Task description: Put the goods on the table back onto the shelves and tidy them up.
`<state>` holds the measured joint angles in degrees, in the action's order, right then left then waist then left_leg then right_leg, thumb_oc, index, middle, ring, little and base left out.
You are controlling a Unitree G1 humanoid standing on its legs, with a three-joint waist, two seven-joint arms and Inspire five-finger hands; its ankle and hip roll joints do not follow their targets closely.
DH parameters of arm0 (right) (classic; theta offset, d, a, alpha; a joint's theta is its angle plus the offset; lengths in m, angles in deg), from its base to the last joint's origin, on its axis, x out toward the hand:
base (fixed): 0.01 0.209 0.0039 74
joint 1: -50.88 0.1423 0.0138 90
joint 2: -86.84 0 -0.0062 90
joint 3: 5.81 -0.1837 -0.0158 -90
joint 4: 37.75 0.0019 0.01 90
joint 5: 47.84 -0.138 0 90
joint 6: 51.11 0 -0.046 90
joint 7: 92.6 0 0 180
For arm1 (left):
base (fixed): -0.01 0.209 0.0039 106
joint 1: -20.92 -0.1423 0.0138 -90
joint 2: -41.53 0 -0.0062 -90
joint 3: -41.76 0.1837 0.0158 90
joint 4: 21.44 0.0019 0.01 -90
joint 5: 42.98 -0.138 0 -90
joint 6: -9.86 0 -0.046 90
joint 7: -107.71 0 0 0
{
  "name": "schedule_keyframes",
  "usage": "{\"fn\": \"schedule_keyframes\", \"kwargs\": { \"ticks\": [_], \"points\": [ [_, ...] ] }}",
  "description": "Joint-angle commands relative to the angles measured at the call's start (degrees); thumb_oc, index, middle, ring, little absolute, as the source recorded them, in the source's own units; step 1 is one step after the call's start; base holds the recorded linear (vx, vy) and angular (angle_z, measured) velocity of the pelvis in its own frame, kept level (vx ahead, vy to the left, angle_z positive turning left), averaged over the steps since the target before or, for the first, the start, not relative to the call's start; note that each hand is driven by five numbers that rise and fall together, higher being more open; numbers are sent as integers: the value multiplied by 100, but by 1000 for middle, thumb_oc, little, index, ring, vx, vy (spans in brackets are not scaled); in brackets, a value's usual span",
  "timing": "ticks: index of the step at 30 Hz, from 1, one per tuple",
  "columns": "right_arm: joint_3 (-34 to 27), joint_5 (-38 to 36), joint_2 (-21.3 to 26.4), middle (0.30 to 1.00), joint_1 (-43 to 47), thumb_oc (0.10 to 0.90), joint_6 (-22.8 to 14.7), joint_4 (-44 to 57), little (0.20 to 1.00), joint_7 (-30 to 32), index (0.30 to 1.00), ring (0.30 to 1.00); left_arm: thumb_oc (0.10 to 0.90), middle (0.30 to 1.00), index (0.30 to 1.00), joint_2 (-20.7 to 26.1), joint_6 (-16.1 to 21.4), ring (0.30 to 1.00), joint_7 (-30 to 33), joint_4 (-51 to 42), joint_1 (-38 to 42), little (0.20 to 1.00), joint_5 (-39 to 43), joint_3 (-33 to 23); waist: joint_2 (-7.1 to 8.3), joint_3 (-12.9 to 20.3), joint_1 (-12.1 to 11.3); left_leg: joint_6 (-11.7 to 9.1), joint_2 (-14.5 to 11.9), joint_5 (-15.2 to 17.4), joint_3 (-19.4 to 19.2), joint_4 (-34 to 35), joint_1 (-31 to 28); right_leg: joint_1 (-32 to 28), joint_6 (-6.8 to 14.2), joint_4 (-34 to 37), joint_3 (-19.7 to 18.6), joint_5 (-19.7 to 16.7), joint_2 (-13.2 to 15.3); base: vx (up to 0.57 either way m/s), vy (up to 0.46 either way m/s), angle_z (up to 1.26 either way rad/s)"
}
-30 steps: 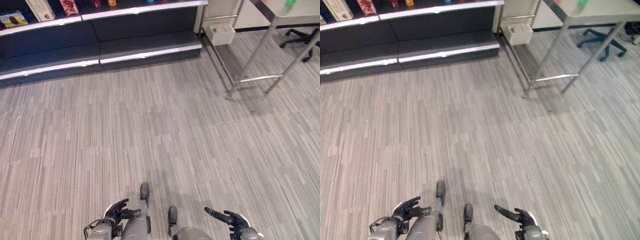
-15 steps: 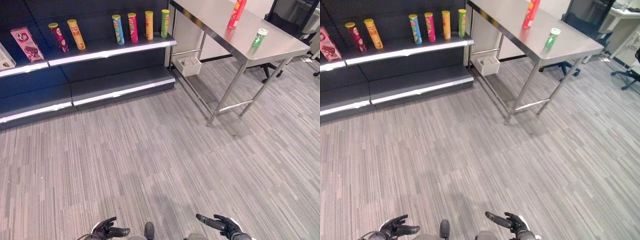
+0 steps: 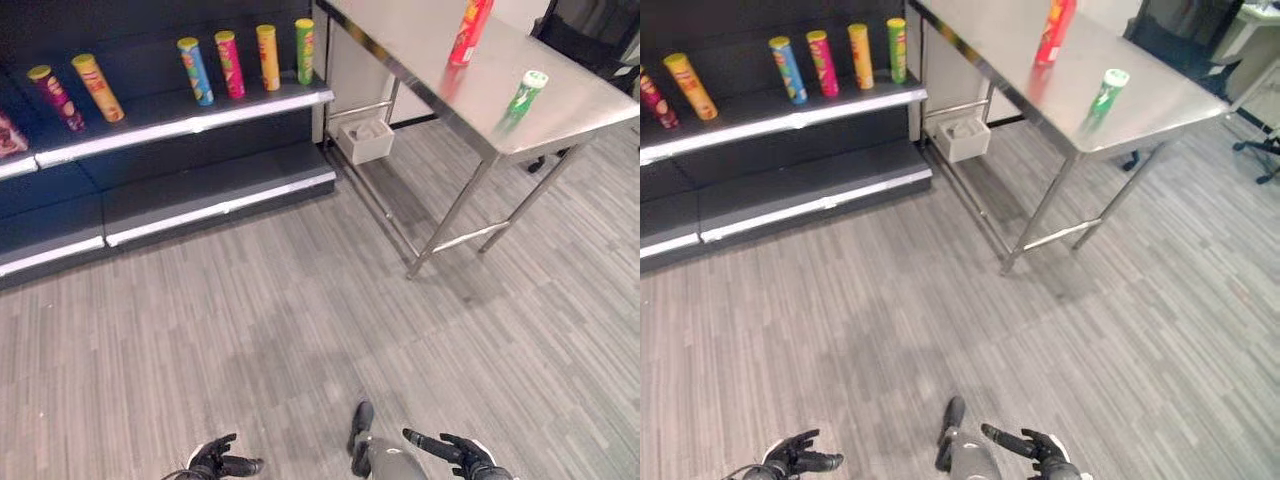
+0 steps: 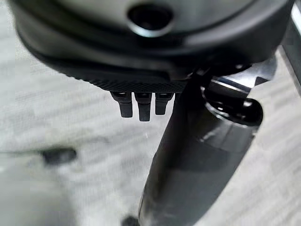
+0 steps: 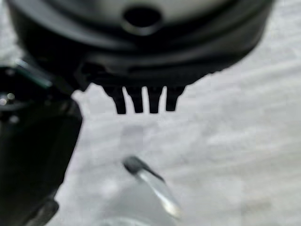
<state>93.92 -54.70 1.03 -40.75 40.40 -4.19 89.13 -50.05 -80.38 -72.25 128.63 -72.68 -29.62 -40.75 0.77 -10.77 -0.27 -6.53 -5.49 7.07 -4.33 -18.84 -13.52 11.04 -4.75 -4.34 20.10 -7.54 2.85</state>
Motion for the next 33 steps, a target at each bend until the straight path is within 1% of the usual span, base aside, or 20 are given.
{"fn": "schedule_keyframes", "kwargs": {
  "ticks": [1,2,3,6,7,8,9,10,11,13,16,17,19,23,26,28,29,30,31,33],
  "points": [
    [134,-50,598,900,138,800,-245,565,900,140,900,900,800,900,900,377,211,900,-74,-564,277,900,164,14,99,-256,-68,96,-372,-994,162,-995,1268,-958,990,854,-43,166,326,266,-431,-36],
    [130,-65,665,900,184,800,-215,522,900,184,900,900,800,900,900,331,207,900,-43,-633,274,900,269,21,143,-413,-192,165,-162,-1114,309,-1892,1905,-1215,853,934,-97,348,274,275,-332,-16],
    [124,-69,677,900,217,800,-197,476,900,196,900,900,800,900,900,295,205,900,-31,-602,291,900,282,33,159,-453,-245,209,-7,-1019,305,-2032,2237,-1318,839,934,-179,419,264,190,-211,-10],
    [102,-136,654,900,237,800,-186,448,900,232,900,900,800,900,900,255,211,900,-39,-631,304,900,308,83,166,-487,-363,264,207,-918,197,-1749,2788,-1482,853,934,-309,536,236,211,-79,-24],
    [95,-175,634,900,246,800,-197,437,900,249,900,900,800,900,900,246,216,900,-50,-654,312,900,292,118,158,-477,-419,291,295,-952,161,-1282,2945,-1543,873,934,-389,602,219,429,-8,-26],
    [101,-180,616,900,230,800,-226,448,900,274,900,900,800,900,900,240,210,900,-70,-706,297,900,249,154,61,-450,-505,311,332,-995,146,-109,2929,-1666,903,934,-462,743,123,333,17,-29],
    [101,-180,616,900,231,800,-226,448,900,273,900,900,800,900,900,240,210,900,-70,-705,298,900,249,154,74,-442,-500,314,347,-1028,145,-65,2921,-1656,905,934,-458,739,136,508,77,-35],
    [130,-166,597,900,229,800,-246,478,900,296,900,900,800,900,900,227,213,900,-79,-681,303,900,193,185,-112,-363,-589,222,276,-1539,259,1285,2948,-1836,916,934,-516,928,-104,291,44,-39],
    [130,-165,598,900,224,800,-246,479,900,296,900,900,800,900,900,226,214,900,-79,-680,299,900,193,187,-101,-377,-589,217,290,-1580,253,1371,2883,-1860,916,934,-516,938,-91,465,49,-31],
    [155,-137,584,900,222,800,-280,466,900,326,900,900,800,900,900,202,199,900,-79,-626,336,900,113,213,-193,-368,-679,93,283,-1894,271,2285,3167,-2171,860,934,-610,1187,-244,450,15,-21],
    [342,38,469,900,267,800,-244,351,900,241,900,900,800,900,900,214,184,900,-50,-349,298,900,80,101,-179,-272,-796,67,289,-1943,269,2364,3045,-2503,890,934,-871,1346,-320,434,59,-30],
    [469,191,387,900,339,800,-235,231,900,211,900,900,800,900,900,189,210,900,-34,-260,244,900,150,3,-165,-146,-933,57,270,-2101,425,2193,2900,-2683,991,934,-1016,1429,-243,381,127,-103],
    [542,310,270,900,397,800,-196,95,900,191,900,900,800,900,900,223,227,900,4,-201,153,900,186,-95,-21,-7,-1071,113,211,-2034,327,2118,2721,-2761,1077,934,-1170,1430,-14,421,151,-110],
    [554,404,139,900,402,800,-155,-30,900,177,900,900,800,900,900,320,217,900,15,-32,119,900,142,-180,119,122,-1118,215,163,-1904,35,2131,2444,-2689,1154,731,-1271,1486,237,208,89,-122],
    [493,399,136,900,316,800,-146,-92,900,168,900,900,800,900,900,365,208,900,-5,44,155,900,50,-147,221,189,-1069,330,277,-1762,39,2094,2375,-2593,1243,460,-1283,1452,341,181,98,1],
    [420,412,123,900,283,800,-135,-228,900,149,900,900,800,900,900,446,157,900,-44,-1,245,900,-21,-109,220,145,-963,561,448,-1459,74,2121,2146,-1994,1431,-814,-1369,1183,476,132,180,38],
    [388,396,117,900,280,800,-134,-290,900,151,900,900,800,900,900,457,152,900,-38,-24,277,900,-11,-103,206,68,-897,656,508,-1372,76,2124,2022,-1640,1514,-1445,-1435,829,533,16,185,30],
    [354,390,118,900,309,800,-110,-321,900,159,900,900,800,900,900,465,147,900,2,-44,317,900,28,-99,166,-87,-791,752,544,-1303,68,2144,1873,-1213,1552,-2161,-1542,292,574,-14,191,11],
    [331,336,113,900,338,800,-117,-331,900,184,900,900,800,900,900,488,146,900,20,-81,377,900,89,-74,91,-197,-699,809,506,-1274,71,2139,1820,-896,1534,-2704,-1571,6,594,-5,179,-5],
    [298,329,94,900,366,800,-92,-337,900,233,900,900,800,900,900,525,156,900,56,-70,405,900,45,-49,-107,-258,-653,836,370,-1141,37,2179,1663,-417,1469,-3023,-1297,83,856,118,96,7]
  ]
}}
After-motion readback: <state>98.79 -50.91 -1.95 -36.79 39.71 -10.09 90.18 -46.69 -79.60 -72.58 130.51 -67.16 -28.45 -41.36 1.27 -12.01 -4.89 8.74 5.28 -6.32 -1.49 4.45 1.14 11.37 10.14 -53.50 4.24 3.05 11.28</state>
